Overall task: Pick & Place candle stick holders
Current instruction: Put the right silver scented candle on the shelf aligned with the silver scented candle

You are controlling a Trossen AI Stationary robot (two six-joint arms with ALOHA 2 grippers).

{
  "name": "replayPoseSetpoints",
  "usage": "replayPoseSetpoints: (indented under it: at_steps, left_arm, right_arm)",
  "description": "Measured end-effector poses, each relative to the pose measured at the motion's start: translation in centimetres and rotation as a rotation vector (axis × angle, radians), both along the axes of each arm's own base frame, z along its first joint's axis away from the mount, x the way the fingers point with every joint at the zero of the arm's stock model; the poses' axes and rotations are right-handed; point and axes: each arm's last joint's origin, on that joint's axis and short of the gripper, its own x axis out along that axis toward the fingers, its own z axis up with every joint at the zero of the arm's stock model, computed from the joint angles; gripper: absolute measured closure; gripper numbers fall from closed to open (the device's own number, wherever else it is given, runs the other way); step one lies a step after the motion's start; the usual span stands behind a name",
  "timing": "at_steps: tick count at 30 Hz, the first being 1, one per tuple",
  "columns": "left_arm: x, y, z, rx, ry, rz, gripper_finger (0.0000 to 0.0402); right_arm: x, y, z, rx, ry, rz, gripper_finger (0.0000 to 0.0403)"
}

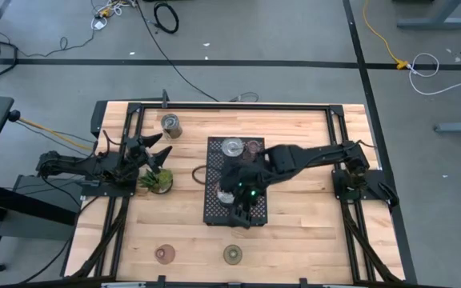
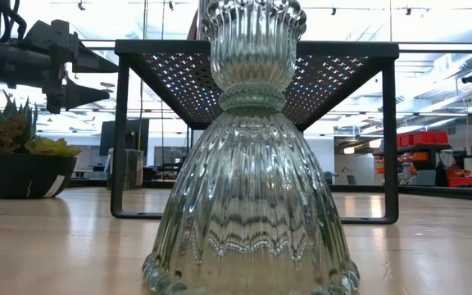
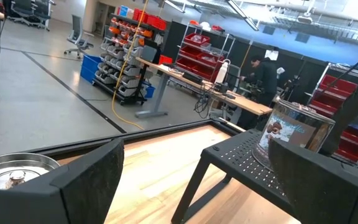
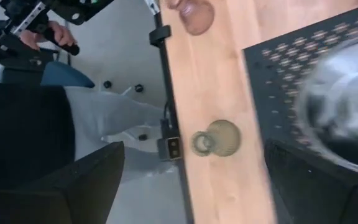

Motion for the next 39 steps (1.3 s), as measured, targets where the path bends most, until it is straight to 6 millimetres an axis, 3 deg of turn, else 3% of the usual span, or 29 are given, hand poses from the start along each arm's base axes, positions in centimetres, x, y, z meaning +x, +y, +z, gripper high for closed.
replayPoseSetpoints:
  at_steps: [10, 17, 39]
  left_arm:
    - [0.0, 0.0, 0.0, 0.000, 0.000, 0.000, 0.0003]
    - [0.0, 0.0, 0.0, 0.000, 0.000, 0.000, 0.0003]
    - [0.0, 0.0, 0.0, 0.001, 0.001, 0.000, 0.0003]
  right_arm:
    - [2.7, 1.0, -3.7, 0.193, -0.070, 0.039, 0.0020]
    - [2.8, 0.8, -4.0, 0.181, -0.067, 0.007, 0.0021]
    - [2.9, -2.7, -4.6, 0.089, -0.035, -0.036, 0.0021]
